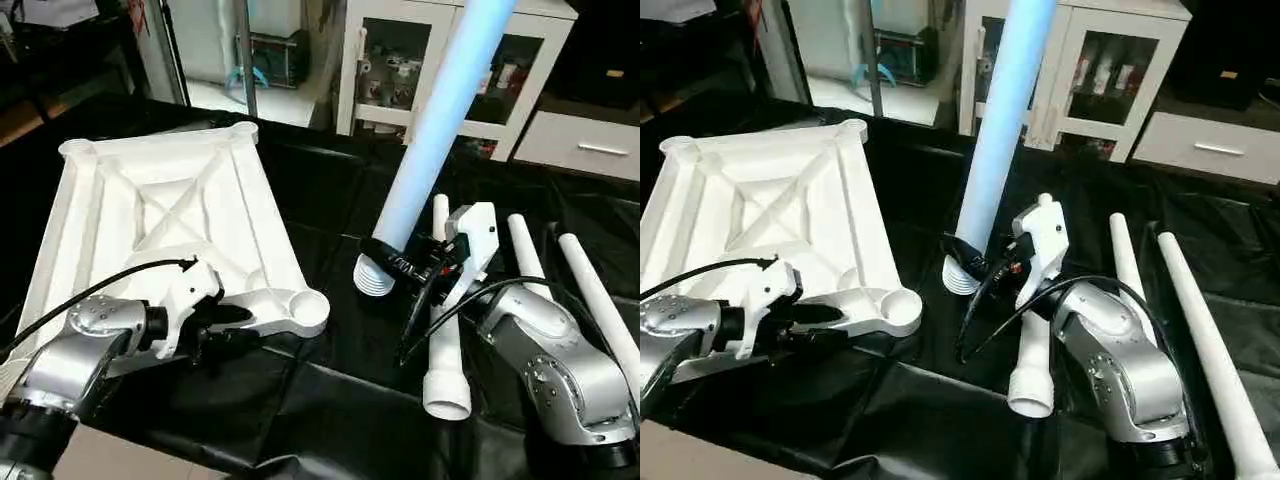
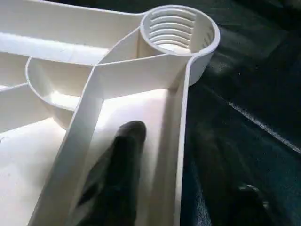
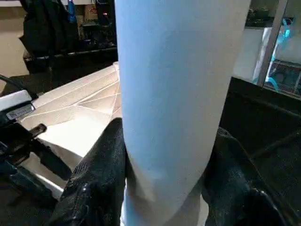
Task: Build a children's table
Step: Pick table leg
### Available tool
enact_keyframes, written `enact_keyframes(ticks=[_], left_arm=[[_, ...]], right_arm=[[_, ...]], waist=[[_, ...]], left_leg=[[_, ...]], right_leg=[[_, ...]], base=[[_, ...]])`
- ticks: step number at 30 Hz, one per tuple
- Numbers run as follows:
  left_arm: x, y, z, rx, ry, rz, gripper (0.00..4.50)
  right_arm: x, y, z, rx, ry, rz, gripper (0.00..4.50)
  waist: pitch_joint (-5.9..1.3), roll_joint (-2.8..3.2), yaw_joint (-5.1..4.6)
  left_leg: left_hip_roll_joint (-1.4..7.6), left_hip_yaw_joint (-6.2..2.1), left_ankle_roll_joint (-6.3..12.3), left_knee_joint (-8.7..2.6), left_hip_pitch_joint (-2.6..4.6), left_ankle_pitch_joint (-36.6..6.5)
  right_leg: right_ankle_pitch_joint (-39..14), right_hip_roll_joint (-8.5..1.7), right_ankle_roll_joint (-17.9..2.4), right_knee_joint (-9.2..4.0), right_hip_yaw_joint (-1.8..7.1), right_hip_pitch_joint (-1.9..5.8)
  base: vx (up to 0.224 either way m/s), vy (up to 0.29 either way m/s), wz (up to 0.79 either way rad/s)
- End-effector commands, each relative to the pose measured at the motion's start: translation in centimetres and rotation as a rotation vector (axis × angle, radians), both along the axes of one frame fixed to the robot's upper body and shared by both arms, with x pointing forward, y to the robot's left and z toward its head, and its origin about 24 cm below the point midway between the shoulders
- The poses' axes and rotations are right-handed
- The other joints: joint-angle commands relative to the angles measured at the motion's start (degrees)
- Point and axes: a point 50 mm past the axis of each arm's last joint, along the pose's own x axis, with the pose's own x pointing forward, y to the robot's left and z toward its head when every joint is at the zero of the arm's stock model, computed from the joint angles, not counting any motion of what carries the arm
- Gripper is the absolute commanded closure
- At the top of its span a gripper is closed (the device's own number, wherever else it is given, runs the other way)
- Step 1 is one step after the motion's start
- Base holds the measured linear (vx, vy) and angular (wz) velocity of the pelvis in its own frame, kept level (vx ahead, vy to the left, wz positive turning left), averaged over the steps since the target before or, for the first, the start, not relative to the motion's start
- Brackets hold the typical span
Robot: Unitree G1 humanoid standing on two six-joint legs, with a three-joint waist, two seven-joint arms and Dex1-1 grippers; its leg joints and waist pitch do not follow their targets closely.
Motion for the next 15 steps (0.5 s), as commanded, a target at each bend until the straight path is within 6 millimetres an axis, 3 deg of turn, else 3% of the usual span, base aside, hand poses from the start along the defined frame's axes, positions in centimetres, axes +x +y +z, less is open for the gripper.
enact_keyframes(ticks=[1, 5, 6, 15], left_arm=[[-0.4, -0.5, -1.1, 0.025, 0.054, -0.036, 2.97], [-0.5, -0.5, -1.5, 0.045, 0.073, -0.047, 3.08], [-0.6, -0.5, -1.7, 0.057, 0.079, -0.054, 3.36], [-1.1, -1.0, -2.2, 0.099, 0.1, -0.105, 3.92]], right_arm=[[0.3, 0.1, 0.6, 0.008, -0.021, 0.008, 2.62], [0.4, 0.1, 0.7, 0.001, -0.028, 0.007, 2.62], [0.4, 0.0, 0.7, -0.001, -0.029, 0.007, 2.62], [0.6, 0.3, 0.6, -0.003, -0.031, 0.015, 2.62]], waist=[[-2.86, 0.56, -0.11], [-2.9, 0.46, -0.13], [-2.85, 0.45, -0.13], [-2.72, 0.35, -0.2]], left_leg=[[2.58, -0.71, -1.14, -6.1, 0.16, -11.6], [2.58, -0.64, -1.12, -6.08, 0.15, -11.6], [2.54, -0.64, -1.12, -6.09, 0.12, -11.9], [2.59, -0.71, -1.12, -6.21, 0.17, -13.1]], right_leg=[[-18.3, -4.37, -9.2, -4.66, 2.87, 2.28], [-17.9, -4.41, -9.3, -4.65, 2.9, 2.34], [-18.6, -4.43, -9.1, -4.69, 2.91, 2.36], [-21.4, -4.53, -8.5, -4.97, 2.97, 2.13]], base=[[0.0, 0.0, 0.0], [0.0, 0.0, 0.0], [0.0, 0.0, 0.0], [0.0, 0.0, 0.0]])
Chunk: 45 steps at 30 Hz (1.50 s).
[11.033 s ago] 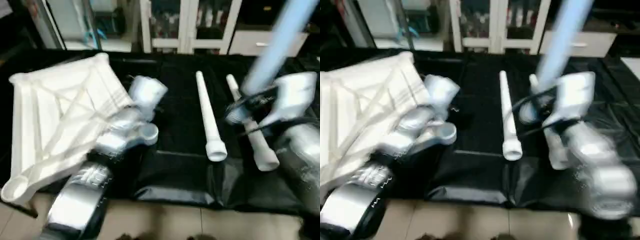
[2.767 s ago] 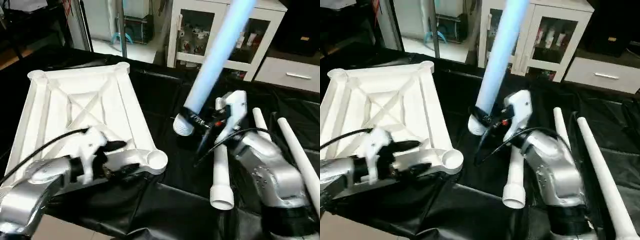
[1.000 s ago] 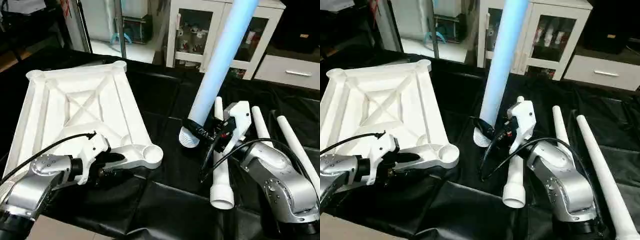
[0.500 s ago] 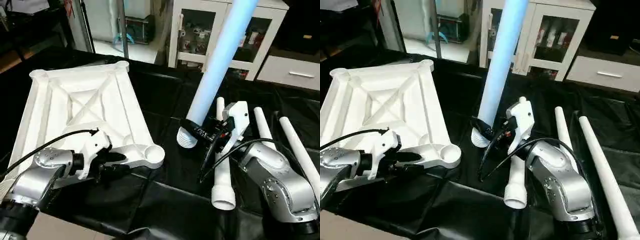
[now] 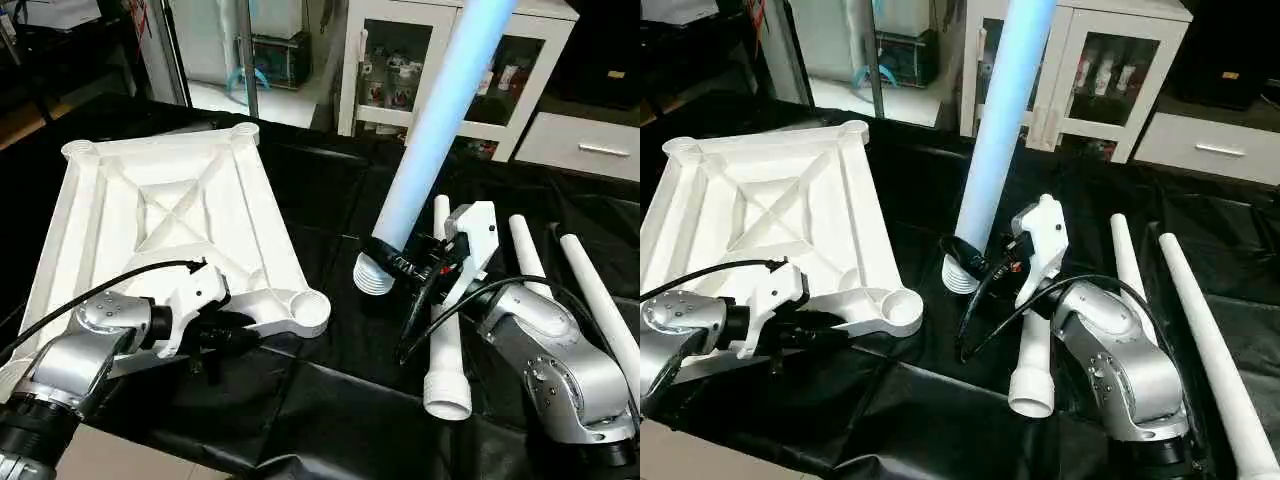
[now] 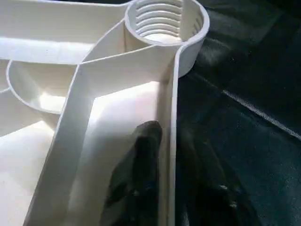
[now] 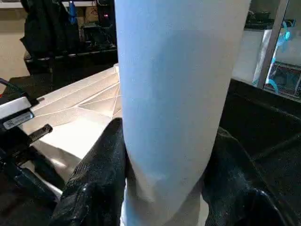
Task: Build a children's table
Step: Pick table leg, then insert table leg to table base
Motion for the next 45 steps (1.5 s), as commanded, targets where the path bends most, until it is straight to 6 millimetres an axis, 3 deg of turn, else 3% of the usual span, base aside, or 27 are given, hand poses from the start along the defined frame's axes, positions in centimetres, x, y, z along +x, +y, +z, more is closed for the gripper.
enact_keyframes(ticks=[1, 7, 13, 19, 20, 22, 23, 33, 45], left_arm=[[-1.2, -0.6, -2.0, 0.035, 0.098, -0.035, 4.07], [-1.9, -1.4, -3.2, 0.085, 0.099, -0.091, 4.46], [-1.8, -4.2, -2.7, -0.016, 0.044, -0.133, 4.49], [-1.7, -5.3, -2.4, -0.04, 0.017, -0.161, 4.5], [-1.6, -5.6, -2.3, -0.048, 0.002, -0.167, 4.5], [-1.6, -5.7, -2.3, -0.049, -0.003, -0.171, 4.5], [-1.6, -5.8, -2.2, -0.049, -0.007, -0.173, 4.5], [-1.5, -6.0, -1.9, -0.042, -0.014, -0.178, 4.5], [-1.6, -5.6, -1.9, -0.043, -0.013, -0.16, 4.5]], right_arm=[[0.2, 0.4, 0.5, -0.002, -0.029, 0.018, 2.62], [0.7, 1.1, -0.4, -0.006, 0.003, 0.035, 2.62], [1.2, 2.0, -1.6, 0.025, 0.086, 0.086, 2.63], [1.2, 2.6, -2.4, 0.024, 0.13, 0.14, 2.63], [1.0, 2.9, -3.0, -0.002, 0.163, 0.169, 2.63], [1.0, 3.1, -3.2, -0.013, 0.175, 0.184, 2.63], [0.9, 3.3, -3.5, -0.035, 0.189, 0.195, 2.63], [1.4, 3.9, -4.9, -0.096, 0.214, 0.196, 2.63], [1.6, 3.2, -5.7, -0.043, 0.236, 0.166, 2.64]], waist=[[-2.67, 0.21, -0.1], [-2.63, 0.57, -0.22], [-2.55, 0.02, -0.24], [-2.85, -0.19, 0.24], [-2.82, -0.46, 0.24], [-2.81, -0.14, 0.24], [-2.8, -0.35, 0.24], [-2.86, -0.4, 0.8], [-2.75, -0.45, 0.27]], left_leg=[[2.58, -0.87, -1.12, -6.2, 0.05, -13.0], [2.65, -0.9, -1.22, -6.33, 0.08, -13.6], [2.7, -0.65, -0.72, -6.34, 0.34, -14.6], [2.63, 0.27, 0.43, -6.35, 0.7, -11.9], [2.59, 0.37, 0.64, -6.39, 0.63, -12.2], [2.7, 0.32, 0.57, -6.54, 0.64, -12.9], [2.72, 0.31, 0.6, -6.57, 0.54, -12.9], [2.84, 0.2, 0.32, -6.79, -0.03, -11.8], [2.94, -0.04, -0.57, -7.23, 0.05, -15.5]], right_leg=[[-21.6, -4.49, -8.4, -4.97, 2.88, 2.1], [-20.9, -4.44, -8.8, -4.98, 2.88, 1.94], [-22.1, -4.5, -9.3, -5.08, 3.03, 1.82], [-21.2, -4.46, -9.0, -5.18, 2.97, 1.72], [-21.2, -4.46, -9.0, -5.27, 2.96, 1.65], [-21.4, -4.51, -8.9, -5.21, 2.94, 1.54], [-21.3, -4.51, -8.8, -5.21, 2.93, 1.6], [-22.2, -4.92, -7.6, -5.22, 2.96, 1.76], [-24.3, -4.9, -6.9, -5.68, 2.97, 1.4]], base=[[0.0, 0.0, 0.0], [0.0, 0.0, 0.0], [0.0, 0.0, 0.0], [0.0, 0.0, 0.0], [0.0, 0.0, 0.0], [0.0, 0.0, 0.0], [0.0, 0.0, 0.0], [0.0, 0.0, 0.0], [0.0, 0.0, 0.0]])
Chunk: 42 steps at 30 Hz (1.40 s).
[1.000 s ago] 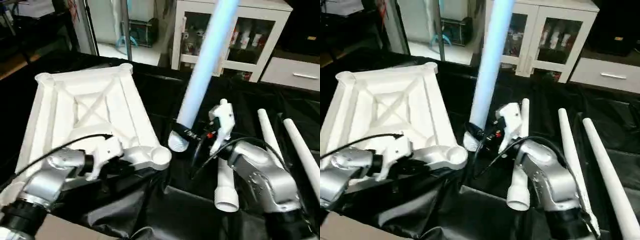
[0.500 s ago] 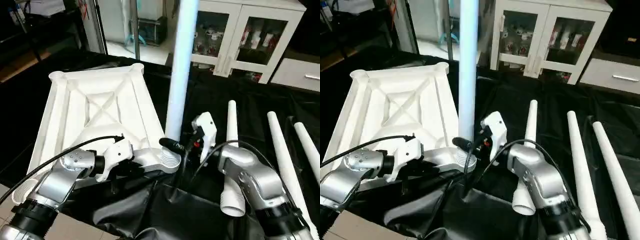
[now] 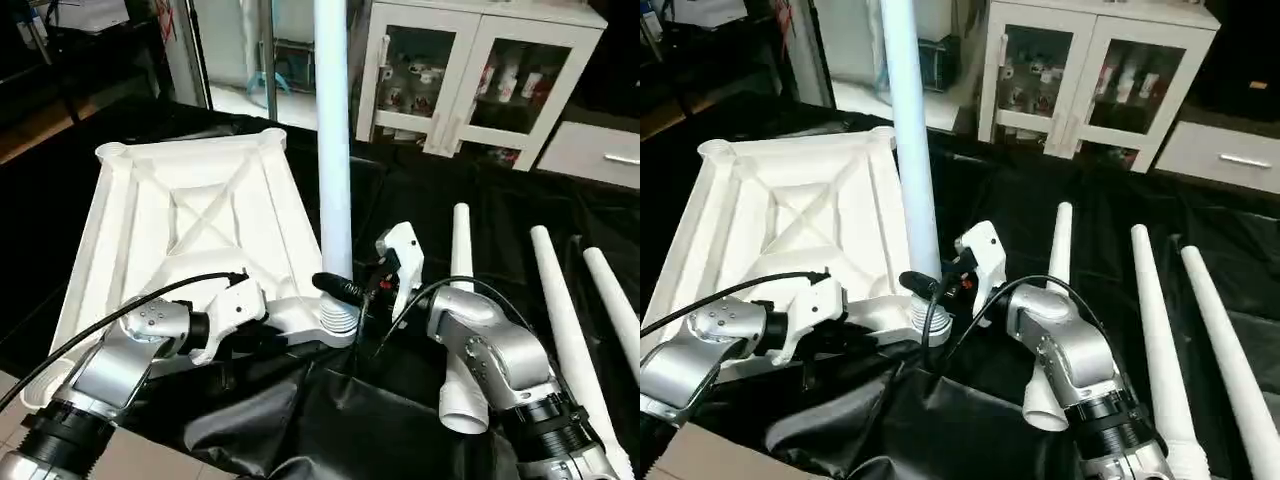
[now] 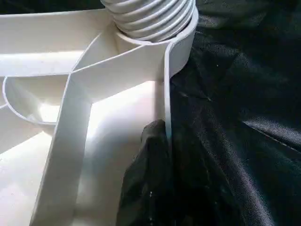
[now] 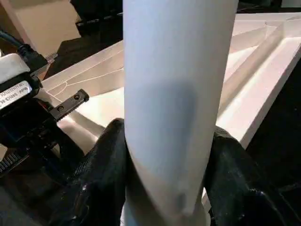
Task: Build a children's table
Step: Insert table leg to table base
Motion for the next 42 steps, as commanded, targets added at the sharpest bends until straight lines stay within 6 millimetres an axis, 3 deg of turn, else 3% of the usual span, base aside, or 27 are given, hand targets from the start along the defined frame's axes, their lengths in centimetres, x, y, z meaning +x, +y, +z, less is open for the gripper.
enact_keyframes(ticks=[1, 5, 10, 17, 20, 27, 32, 37, 42], left_arm=[[-1.1, -1.2, -1.4, -0.041, 0.066, -0.038, 4.5], [-1.0, -1.2, -1.3, -0.045, 0.055, -0.026, 4.5], [-0.7, -1.1, -1.3, -0.049, 0.044, -0.008, 4.5], [-0.5, -1.0, -1.3, -0.051, 0.027, 0.011, 4.5], [-0.3, -0.9, -1.3, -0.05, 0.017, 0.02, 4.5], [0.0, -0.9, -1.2, -0.053, 0.007, 0.031, 4.5], [0.1, -0.9, -1.1, -0.055, -0.007, 0.042, 4.5], [0.2, -0.9, -1.1, -0.061, -0.012, 0.043, 4.5], [0.3, -0.9, -1.0, -0.065, -0.022, 0.05, 4.5]], right_arm=[[-0.1, -0.9, -0.9, -0.006, 0.027, -0.043, 2.64], [-0.3, -1.6, -1.1, 0.024, 0.025, -0.076, 2.64], [-0.4, -2.3, -1.1, 0.086, 0.011, -0.125, 2.64], [-1.2, -3.0, -1.8, 0.114, -0.02, -0.165, 2.64], [-1.7, -3.3, -2.6, 0.089, -0.037, -0.166, 2.64], [-2.8, -3.6, -3.4, 0.066, -0.072, -0.166, 2.64], [-3.3, -4.2, -3.9, 0.051, -0.123, -0.213, 2.64], [-4.4, -4.4, -5.1, 0.014, -0.122, -0.194, 2.64], [-4.8, -4.2, -5.4, 0.018, -0.117, -0.187, 2.64]], waist=[[-1.83, -0.31, -0.18], [-1.91, -0.49, -0.16], [-1.89, -0.21, -0.17], [-1.89, -0.06, -0.19], [-1.77, -0.11, -0.02], [-1.76, -0.13, 0.45], [-1.74, -0.15, 0.83], [-1.69, -0.18, 0.74], [-1.44, -0.18, 0.62]], left_leg=[[3.04, -1.49, -1.21, -6.12, 0.2, -16.3], [3.04, -1.43, -0.78, -6.13, 0.18, -16.1], [3.12, -1.37, -0.83, -6.26, 0.34, -16.7], [3.2, -1.47, -0.73, -6.59, 0.11, -16.7], [3.2, -1.34, -0.63, -6.63, 0.43, -18.2], [3.25, -1.38, -0.02, -6.9, 0.07, -16.8], [3.36, -1.27, 0.28, -6.95, 0.3, -16.6], [3.37, -1.36, 0.32, -7.1, 0.01, -17.0], [3.37, -1.58, 0.36, -7.31, 0.06, -19.5]], right_leg=[[-23.6, -3.82, -8.0, -5.37, 2.71, 1.09], [-23.3, -3.84, -8.1, -5.44, 2.73, 1.13], [-22.5, -3.7, -8.6, -5.51, 2.73, 0.9], [-21.8, -3.78, -8.5, -5.63, 2.64, 1.16], [-24.0, -3.86, -8.1, -6.09, 2.74, 0.86], [-24.8, -3.96, -7.1, -6.27, 2.77, 1.12], [-25.8, -3.94, -6.7, -6.56, 2.86, 0.79], [-25.2, -3.94, -6.8, -6.5, 2.79, 1.0], [-29.6, -4.04, -5.7, -6.97, 2.83, 0.8]], base=[[0.0, 0.0, 0.0], [0.0, 0.0, 0.0], [0.0, 0.0, 0.0], [0.0, 0.0, 0.0], [0.0, 0.0, 0.0], [0.0, 0.0, 0.0], [0.0, 0.0, 0.0], [0.0, 0.0, 0.0], [0.0, 0.0, 0.0]])
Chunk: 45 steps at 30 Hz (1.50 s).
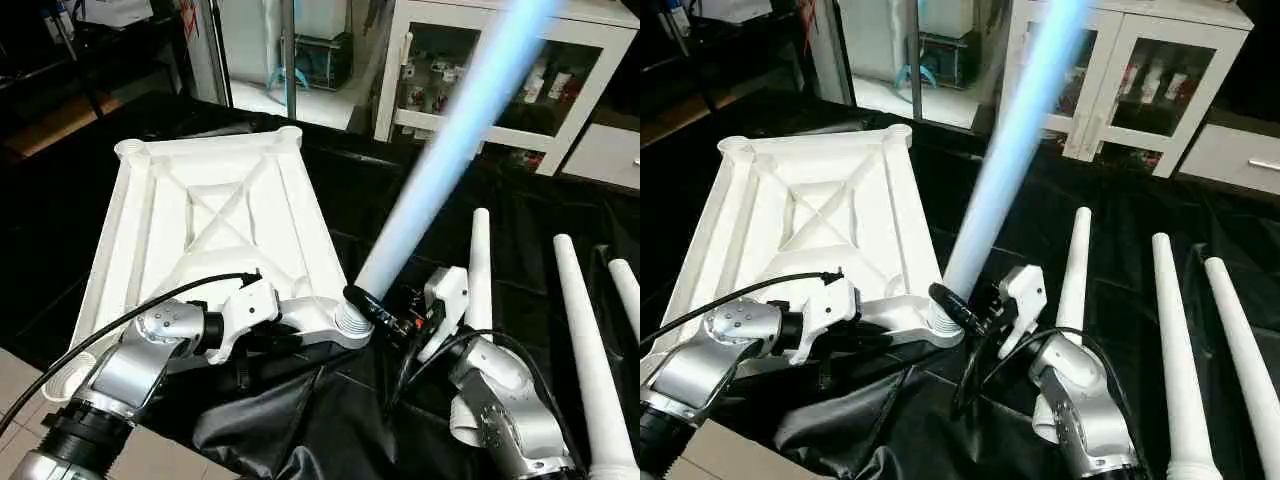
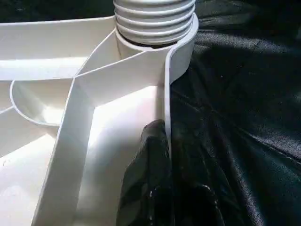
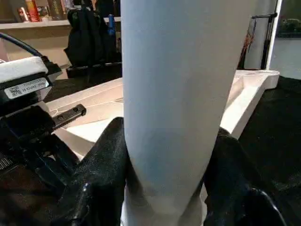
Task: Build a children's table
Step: Insert table leg to table base
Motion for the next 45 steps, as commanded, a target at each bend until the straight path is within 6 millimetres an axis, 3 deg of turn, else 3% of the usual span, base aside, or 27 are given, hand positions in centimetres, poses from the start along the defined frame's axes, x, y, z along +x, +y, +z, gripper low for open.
enact_keyframes(ticks=[1, 2, 8, 18, 23, 27, 32, 33, 36, 43, 45], left_arm=[[0.0, 0.2, -0.8, -0.029, 0.015, 0.059, 4.5], [0.1, 0.2, -0.7, -0.029, 0.013, 0.061, 4.5], [0.6, 0.4, -0.5, -0.031, -0.007, 0.084, 4.5], [0.8, 0.5, -0.5, -0.033, -0.009, 0.094, 4.5], [0.8, 0.6, -0.5, -0.035, -0.005, 0.093, 4.5], [0.7, 0.6, -0.5, -0.037, 0.001, 0.089, 4.5], [0.5, 0.6, -0.6, -0.036, 0.009, 0.085, 4.5], [0.4, 0.6, -0.6, -0.038, 0.013, 0.083, 4.5], [0.3, 0.7, -0.6, -0.039, 0.019, 0.08, 4.5], [0.3, 0.7, -0.6, -0.039, 0.025, 0.076, 4.5], [0.3, 0.7, -0.6, -0.039, 0.026, 0.074, 4.5]], right_arm=[[-1.0, -1.3, -2.7, -0.094, 0.12, -0.03, 2.64], [-1.1, -1.3, -2.7, -0.094, 0.119, -0.03, 2.64], [-1.8, -1.0, -3.2, -0.104, 0.127, 0.001, 2.64], [-2.2, -0.6, -3.5, -0.157, 0.145, 0.071, 2.64], [-2.1, -0.3, -3.8, -0.236, 0.179, 0.143, 2.64], [-1.6, 0.3, -3.4, -0.274, 0.179, 0.212, 2.64], [-1.4, 0.7, -2.9, -0.329, 0.201, 0.317, 2.64], [-1.4, 0.8, -2.8, -0.342, 0.218, 0.345, 2.64], [-1.1, 0.8, -2.6, -0.349, 0.256, 0.379, 2.64], [-0.2, 0.8, -2.8, -0.405, 0.33, 0.406, 2.64], [0.7, 0.9, -2.8, -0.423, 0.334, 0.375, 2.64]], waist=[[-1.2, -1.0, -0.62], [-1.28, -0.81, -0.5], [-1.1, -0.97, -0.58], [-0.79, -1.08, -0.87], [-0.68, -1.19, -1.12], [-0.62, -1.45, -1.8], [-0.83, -1.36, -2.23], [-0.75, -1.46, -2.13], [-0.74, -1.59, -2.11], [-1.07, -1.46, -1.91], [-1.1, -1.47, -2.0]], left_leg=[[3.37, -1.69, 0.44, -6.05, 0.19, -19.4], [3.39, -1.72, 0.46, -6.06, 0.24, -19.1], [3.48, -1.64, 0.63, -6.24, 0.2, -19.3], [3.51, -2.07, 0.42, -6.67, 0.31, -21.4], [3.46, -2.08, 0.38, -6.64, 0.36, -22.0], [3.35, -2.33, 0.07, -6.54, 0.54, -23.8], [3.54, -2.39, 0.2, -7.05, 0.24, -23.0], [3.56, -2.19, 0.44, -6.96, 0.31, -22.0], [3.45, -2.2, 0.64, -6.8, 0.4, -22.0], [3.64, -1.81, 0.79, -6.77, 0.36, -17.8], [3.6, -1.88, 0.57, -6.83, 0.16, -17.7]], right_leg=[[-29.9, -4.05, -5.7, -6.1, 2.77, 0.55], [-29.7, -4.11, -5.8, -6.04, 2.79, 0.55], [-29.1, -4.0, -6.0, -6.18, 2.75, 0.45], [-36.8, -4.49, -3.6, -7.32, 2.7, 0.3], [-37.8, -4.45, -3.4, -7.43, 2.68, 0.15], [-41.3, -4.55, -2.5, -7.86, 2.44, -0.1], [-36.1, -4.32, -3.7, -7.41, 2.21, 0.53], [-35.1, -4.36, -4.2, -7.44, 2.49, 0.35], [-37.7, -4.61, -3.9, -7.65, 2.51, 0.36], [-30.4, -4.3, -6.1, -6.9, 2.51, 0.66], [-30.5, -4.4, -6.3, -6.79, 2.43, 0.84]], base=[[0.0, 0.0, 0.0], [0.0, 0.0, 0.0], [0.0, 0.0, 0.0], [0.0, 0.0, 0.0], [0.0, 0.0, 0.0], [0.0, 0.0, 0.0], [0.0, 0.0, 0.0], [0.0, 0.0, 0.0], [0.0, 0.0, 0.0], [0.0, 0.0, 0.0], [0.0, 0.0, 0.0]])
